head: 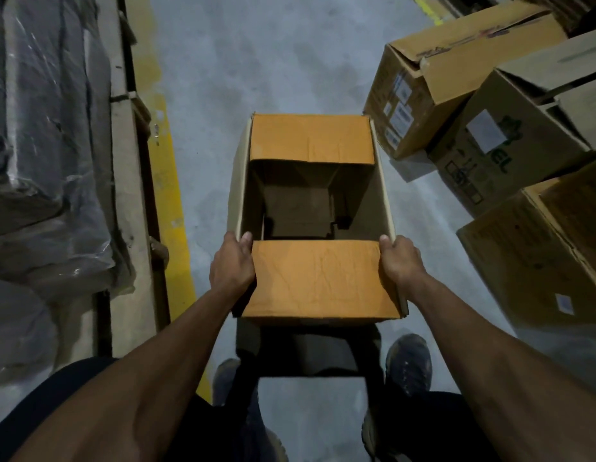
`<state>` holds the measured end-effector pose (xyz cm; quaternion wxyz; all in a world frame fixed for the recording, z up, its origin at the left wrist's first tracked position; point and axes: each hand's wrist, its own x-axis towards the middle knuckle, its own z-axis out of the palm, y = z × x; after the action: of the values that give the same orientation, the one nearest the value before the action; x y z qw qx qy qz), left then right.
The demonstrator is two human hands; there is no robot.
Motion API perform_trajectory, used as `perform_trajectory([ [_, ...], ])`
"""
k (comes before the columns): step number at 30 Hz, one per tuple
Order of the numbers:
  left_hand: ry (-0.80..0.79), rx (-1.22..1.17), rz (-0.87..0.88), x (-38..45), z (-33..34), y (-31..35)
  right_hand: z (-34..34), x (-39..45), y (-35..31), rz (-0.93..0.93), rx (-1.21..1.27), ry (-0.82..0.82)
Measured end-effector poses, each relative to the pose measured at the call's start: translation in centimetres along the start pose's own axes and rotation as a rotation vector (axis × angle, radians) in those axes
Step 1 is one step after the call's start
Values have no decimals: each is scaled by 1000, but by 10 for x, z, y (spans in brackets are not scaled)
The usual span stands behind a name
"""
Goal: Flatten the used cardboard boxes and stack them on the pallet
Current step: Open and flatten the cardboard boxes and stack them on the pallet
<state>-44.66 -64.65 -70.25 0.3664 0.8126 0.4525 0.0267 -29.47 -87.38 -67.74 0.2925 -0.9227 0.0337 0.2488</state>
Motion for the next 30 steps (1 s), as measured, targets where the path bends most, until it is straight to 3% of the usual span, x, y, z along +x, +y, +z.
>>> perform_trajectory([
  [5,5,62,-21,32,-3,13,1,22,-17,-62,-14,52],
  [9,29,110,9,32,5,13,5,28,-17,13,5,25],
  [11,64,256,185,34,0,10,4,26,-17,-22,-95,74],
  [13,67,420,418,37,-7,12,1,21,-17,-184,-265,195],
  [15,-62,566,622,38,-11,23,0,12,-24,-391,-421,223],
  [18,-289,626,727,32,-12,45,4,-1,-42,-637,-584,3],
  [20,-285,608,665,28,-20,60,3,-9,-54,-694,-628,-116],
  [22,-227,589,631,26,-32,72,-6,-19,-66,-698,-592,-116],
  [26,-273,545,685,13,-67,97,-40,-42,-86,-689,-498,-112],
  [30,-553,458,617,-5,-102,119,-74,-65,-95,-621,-421,-328],
])
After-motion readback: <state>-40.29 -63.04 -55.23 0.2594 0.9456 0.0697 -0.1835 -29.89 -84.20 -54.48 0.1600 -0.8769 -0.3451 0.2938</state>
